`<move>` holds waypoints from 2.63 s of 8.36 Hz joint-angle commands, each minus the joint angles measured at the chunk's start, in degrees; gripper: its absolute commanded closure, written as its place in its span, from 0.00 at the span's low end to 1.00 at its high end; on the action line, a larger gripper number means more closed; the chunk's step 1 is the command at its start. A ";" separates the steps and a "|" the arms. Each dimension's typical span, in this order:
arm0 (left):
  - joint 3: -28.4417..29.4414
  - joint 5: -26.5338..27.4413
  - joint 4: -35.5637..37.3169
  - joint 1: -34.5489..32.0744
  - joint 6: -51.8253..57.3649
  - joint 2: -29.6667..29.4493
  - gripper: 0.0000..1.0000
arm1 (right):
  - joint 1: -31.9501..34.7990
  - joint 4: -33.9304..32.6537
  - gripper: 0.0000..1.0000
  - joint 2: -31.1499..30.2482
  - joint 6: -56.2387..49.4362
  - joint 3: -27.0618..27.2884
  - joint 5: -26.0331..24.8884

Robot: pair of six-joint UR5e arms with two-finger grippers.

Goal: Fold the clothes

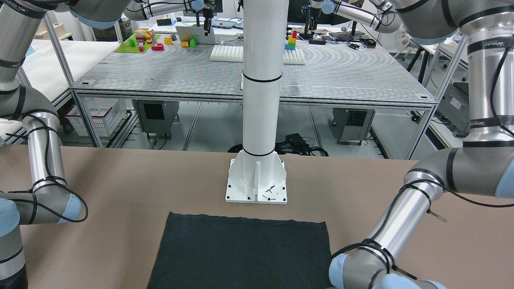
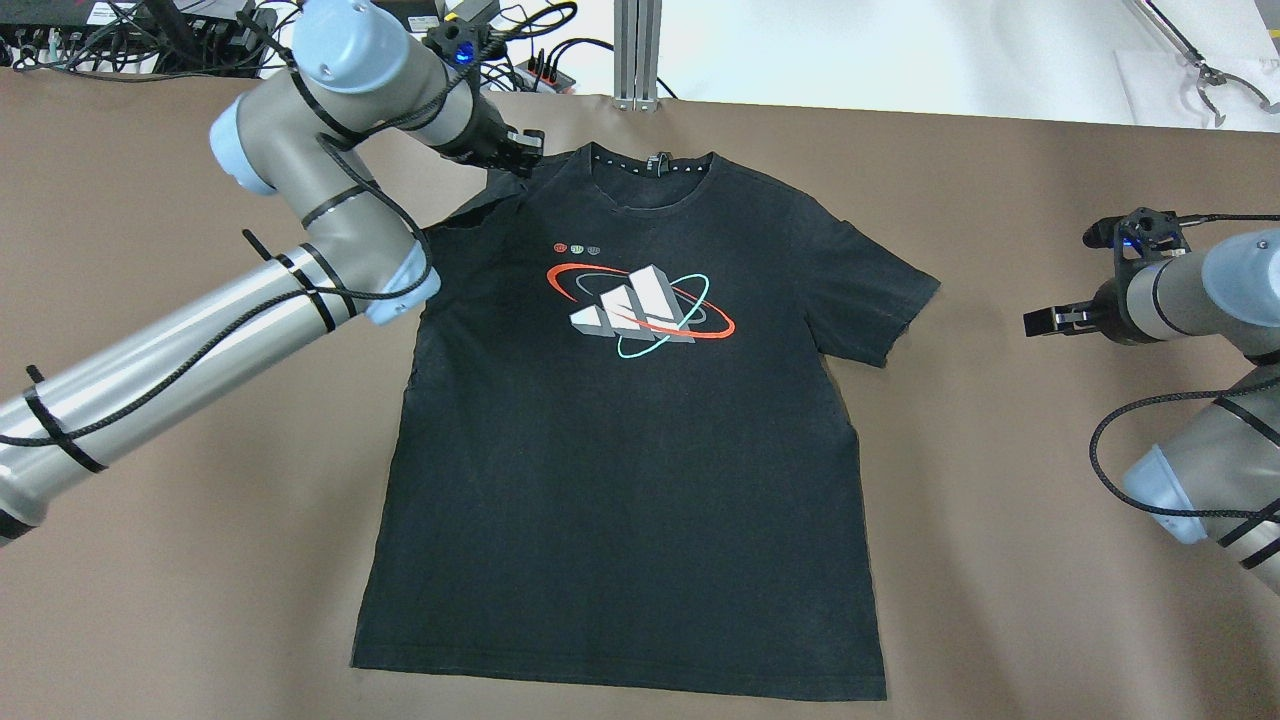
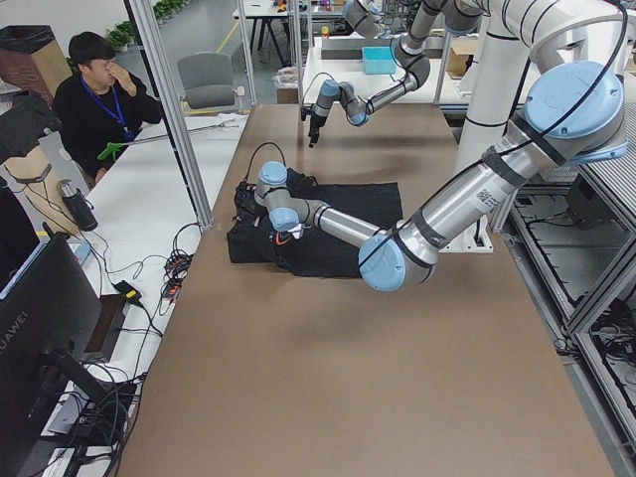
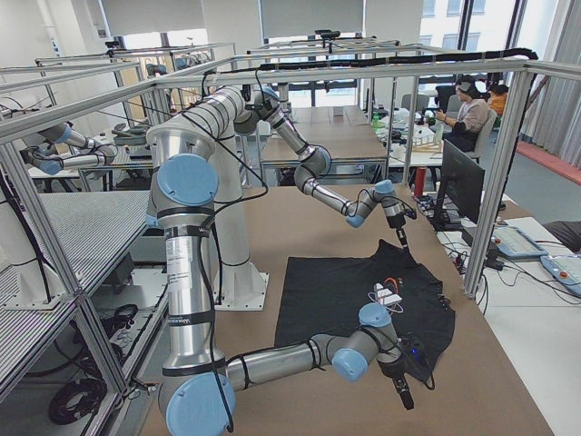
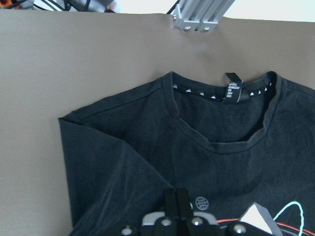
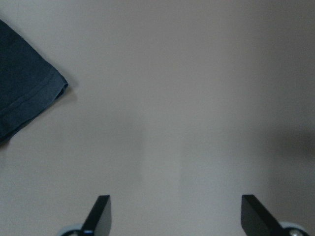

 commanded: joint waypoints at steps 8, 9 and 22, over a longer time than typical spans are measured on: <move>1.04 17.45 5.13 9.41 -11.36 -3.85 1.00 | -0.38 0.01 0.06 2.27 0.01 -3.14 0.00; 1.39 16.93 5.13 8.10 -11.64 -4.90 1.00 | -0.38 0.01 0.06 2.72 -0.08 -3.85 0.00; 0.60 18.60 3.99 10.37 -10.94 -4.47 0.06 | -2.92 13.01 0.08 17.82 14.68 -22.82 -1.23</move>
